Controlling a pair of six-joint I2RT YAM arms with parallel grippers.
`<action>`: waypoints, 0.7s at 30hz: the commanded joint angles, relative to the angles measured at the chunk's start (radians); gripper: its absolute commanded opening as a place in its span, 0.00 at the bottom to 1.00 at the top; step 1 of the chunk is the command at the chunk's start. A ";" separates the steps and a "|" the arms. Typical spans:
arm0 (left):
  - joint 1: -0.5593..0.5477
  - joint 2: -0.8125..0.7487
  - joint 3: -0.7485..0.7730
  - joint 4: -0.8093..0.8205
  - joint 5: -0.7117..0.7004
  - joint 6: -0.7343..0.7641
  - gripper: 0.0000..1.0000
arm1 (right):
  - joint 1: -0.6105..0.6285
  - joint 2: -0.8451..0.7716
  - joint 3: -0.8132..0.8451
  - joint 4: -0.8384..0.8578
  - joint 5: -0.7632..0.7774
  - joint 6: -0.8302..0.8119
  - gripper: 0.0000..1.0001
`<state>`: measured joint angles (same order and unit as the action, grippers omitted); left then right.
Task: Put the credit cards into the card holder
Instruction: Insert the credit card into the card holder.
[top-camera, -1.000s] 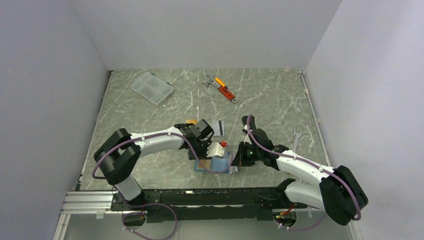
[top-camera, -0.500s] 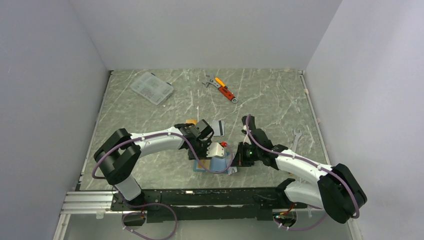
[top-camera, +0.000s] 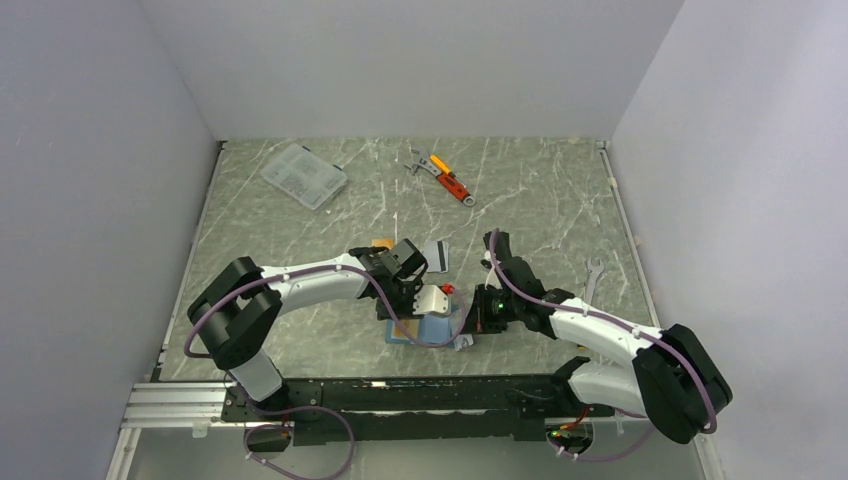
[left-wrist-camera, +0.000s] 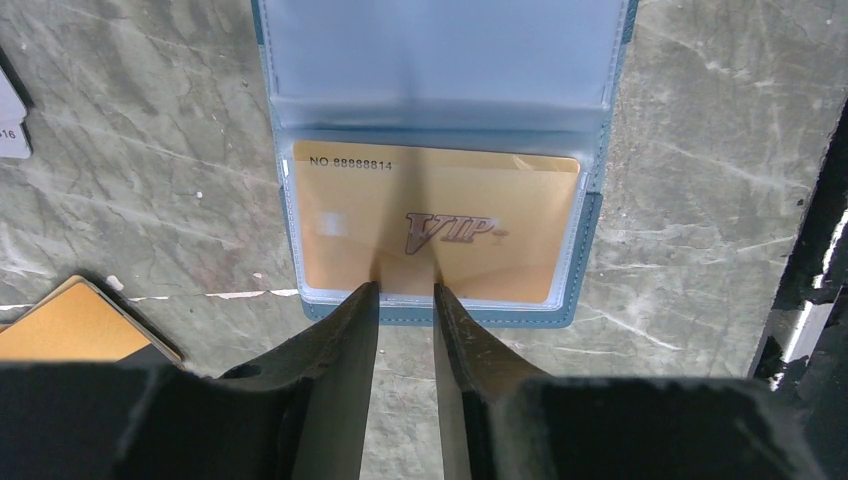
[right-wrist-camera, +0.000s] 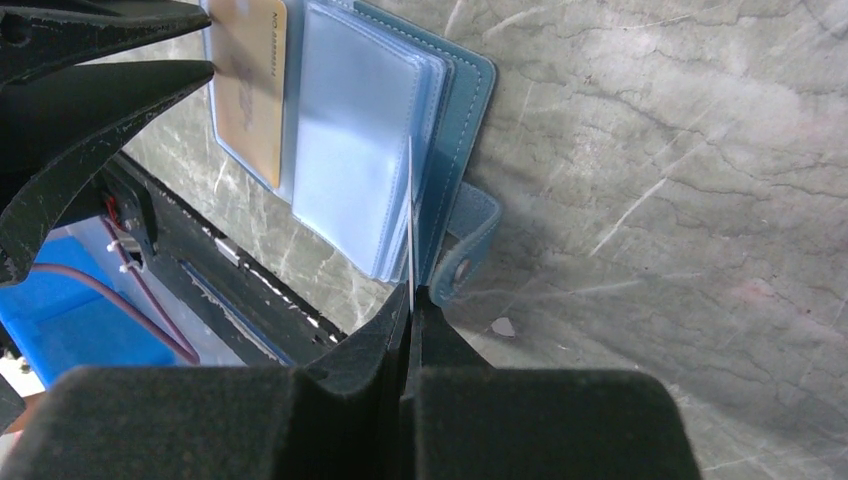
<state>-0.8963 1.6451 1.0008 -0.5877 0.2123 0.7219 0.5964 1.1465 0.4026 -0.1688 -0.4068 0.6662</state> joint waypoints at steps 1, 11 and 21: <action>-0.003 -0.004 -0.005 0.001 0.027 0.019 0.32 | 0.003 -0.021 0.019 -0.012 -0.034 -0.032 0.00; -0.004 0.001 -0.002 -0.006 0.029 0.018 0.31 | 0.003 -0.005 0.021 0.017 -0.078 -0.039 0.00; -0.003 -0.002 -0.001 -0.016 0.027 0.025 0.31 | 0.002 -0.045 0.040 -0.016 -0.072 -0.049 0.00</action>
<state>-0.8963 1.6455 1.0008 -0.5896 0.2134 0.7223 0.5964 1.1431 0.4034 -0.1745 -0.4736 0.6353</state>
